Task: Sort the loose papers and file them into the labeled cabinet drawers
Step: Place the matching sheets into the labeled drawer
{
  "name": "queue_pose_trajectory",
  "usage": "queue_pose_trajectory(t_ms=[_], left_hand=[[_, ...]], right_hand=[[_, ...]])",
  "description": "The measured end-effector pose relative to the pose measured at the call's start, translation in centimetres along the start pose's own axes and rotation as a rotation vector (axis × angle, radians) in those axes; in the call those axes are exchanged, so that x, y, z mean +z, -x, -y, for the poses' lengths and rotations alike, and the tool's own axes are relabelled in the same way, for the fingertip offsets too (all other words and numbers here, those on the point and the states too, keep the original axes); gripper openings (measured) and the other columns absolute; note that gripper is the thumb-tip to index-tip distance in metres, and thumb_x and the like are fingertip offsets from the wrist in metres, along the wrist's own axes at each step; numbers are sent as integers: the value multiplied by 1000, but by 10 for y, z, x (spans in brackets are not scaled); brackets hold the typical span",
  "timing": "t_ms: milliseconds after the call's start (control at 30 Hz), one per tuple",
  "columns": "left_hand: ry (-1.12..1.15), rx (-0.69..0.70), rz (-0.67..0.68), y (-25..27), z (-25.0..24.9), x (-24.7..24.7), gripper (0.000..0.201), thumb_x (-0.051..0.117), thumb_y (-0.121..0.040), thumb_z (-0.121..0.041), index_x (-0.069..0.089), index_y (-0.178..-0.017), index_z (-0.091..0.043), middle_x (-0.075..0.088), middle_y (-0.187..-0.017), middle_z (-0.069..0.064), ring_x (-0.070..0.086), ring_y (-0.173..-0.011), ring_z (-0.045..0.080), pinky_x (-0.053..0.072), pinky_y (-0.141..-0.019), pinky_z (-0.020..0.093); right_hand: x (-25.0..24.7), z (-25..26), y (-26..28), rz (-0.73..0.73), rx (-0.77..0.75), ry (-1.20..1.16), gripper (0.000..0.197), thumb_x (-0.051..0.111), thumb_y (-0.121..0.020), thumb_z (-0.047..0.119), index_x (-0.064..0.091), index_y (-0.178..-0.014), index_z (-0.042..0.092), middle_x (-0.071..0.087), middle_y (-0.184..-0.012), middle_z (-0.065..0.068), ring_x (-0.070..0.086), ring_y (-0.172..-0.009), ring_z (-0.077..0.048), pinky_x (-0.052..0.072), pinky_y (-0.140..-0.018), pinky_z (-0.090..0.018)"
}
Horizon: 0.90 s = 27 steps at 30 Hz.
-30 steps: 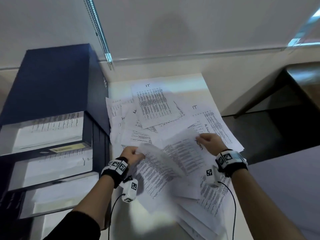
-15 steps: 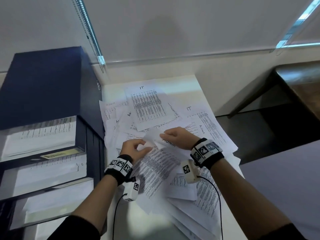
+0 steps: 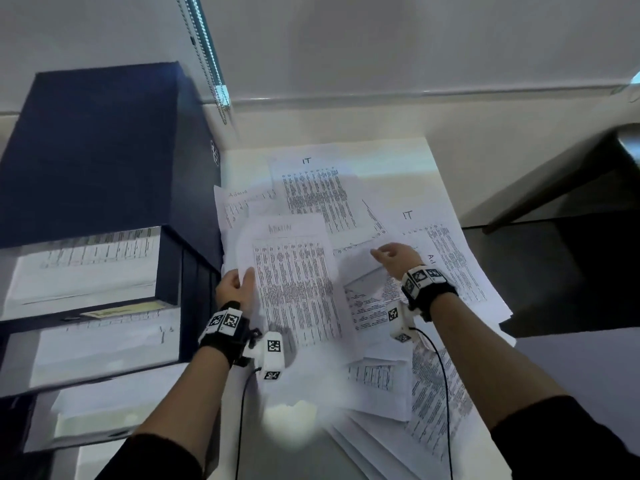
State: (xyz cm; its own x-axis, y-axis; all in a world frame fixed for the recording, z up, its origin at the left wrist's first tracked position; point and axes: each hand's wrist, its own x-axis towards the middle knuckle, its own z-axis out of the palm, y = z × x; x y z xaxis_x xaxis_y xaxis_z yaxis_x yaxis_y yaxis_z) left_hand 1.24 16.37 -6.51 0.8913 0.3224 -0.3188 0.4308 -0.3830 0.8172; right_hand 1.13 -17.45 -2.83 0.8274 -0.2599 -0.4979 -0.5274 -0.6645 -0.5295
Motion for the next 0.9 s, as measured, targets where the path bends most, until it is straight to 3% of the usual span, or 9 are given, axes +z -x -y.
queue_pose_trajectory(t_ms=[100, 233, 367, 500, 600, 700, 800, 900], left_hand=[[-20, -25, 13, -11, -2, 7, 38, 54, -98, -32, 38, -74, -7, 34, -67, 11, 32, -61, 18, 25, -55, 32], [-48, -107, 72, -24, 5, 15, 33, 54, -98, -34, 48, -84, -4, 49, -73, 10, 46, -68, 21, 36, -67, 30], [-64, -147, 136, -27, 12, 21, 21, 64, -93, -27, 56, -94, -7, 61, -86, 6, 55, -80, 22, 41, -74, 27], [-21, -110, 138, -26, 10, 19, 12, 64, -93, -18, 55, -92, -10, 59, -80, -3, 56, -77, 19, 41, -74, 27], [41, -77, 170, -24, 10, 15, 12, 63, -94, -15, 58, -85, -22, 62, -81, -13, 58, -76, 6, 45, -78, 26], [47, -96, 190, -19, 15, 13, 18, 64, -93, -20, 61, -76, -28, 66, -77, -8, 60, -73, 11, 49, -76, 28], [30, -149, 182, -12, 21, 10, 21, 65, -90, -22, 59, -71, -20, 62, -72, 1, 55, -68, 17, 45, -68, 28], [0, -164, 222, -1, 27, 5, 16, 68, -85, -31, 59, -78, -19, 63, -74, 1, 57, -72, 17, 46, -68, 29]], right_hand=[[3, 8, -35, -151, 73, -55, 59, 64, -89, 44, 52, -136, 10, 52, -136, -19, 57, -118, -32, 47, -92, -36], [9, 23, -72, -187, 162, -105, 73, 70, -85, 45, 40, -143, 12, 41, -143, -16, 52, -124, -32, 45, -98, -40], [20, 25, -90, -190, 195, -138, 67, 81, -76, 30, 51, -133, 14, 58, -129, -12, 60, -114, -30, 52, -94, -38], [28, 28, -85, -132, 172, -200, 53, 81, -76, 17, 62, -125, 10, 68, -116, -10, 64, -94, -22, 54, -87, -30], [25, 21, -57, 38, 179, -156, 38, 77, -80, 16, 67, -116, 11, 71, -111, -7, 63, -88, -19, 52, -80, -26], [24, -14, -12, 337, 342, -144, 44, 86, -67, 12, 64, -106, 6, 76, -93, -12, 74, -81, -26, 60, -82, -42], [31, -59, 42, 534, 418, -43, 49, 87, -62, 11, 65, -105, 5, 77, -85, -10, 75, -75, -26, 60, -76, -42], [37, -92, 71, 556, 460, -91, 46, 83, -63, 7, 69, -106, 2, 76, -89, -15, 74, -84, -34, 57, -86, -52]])
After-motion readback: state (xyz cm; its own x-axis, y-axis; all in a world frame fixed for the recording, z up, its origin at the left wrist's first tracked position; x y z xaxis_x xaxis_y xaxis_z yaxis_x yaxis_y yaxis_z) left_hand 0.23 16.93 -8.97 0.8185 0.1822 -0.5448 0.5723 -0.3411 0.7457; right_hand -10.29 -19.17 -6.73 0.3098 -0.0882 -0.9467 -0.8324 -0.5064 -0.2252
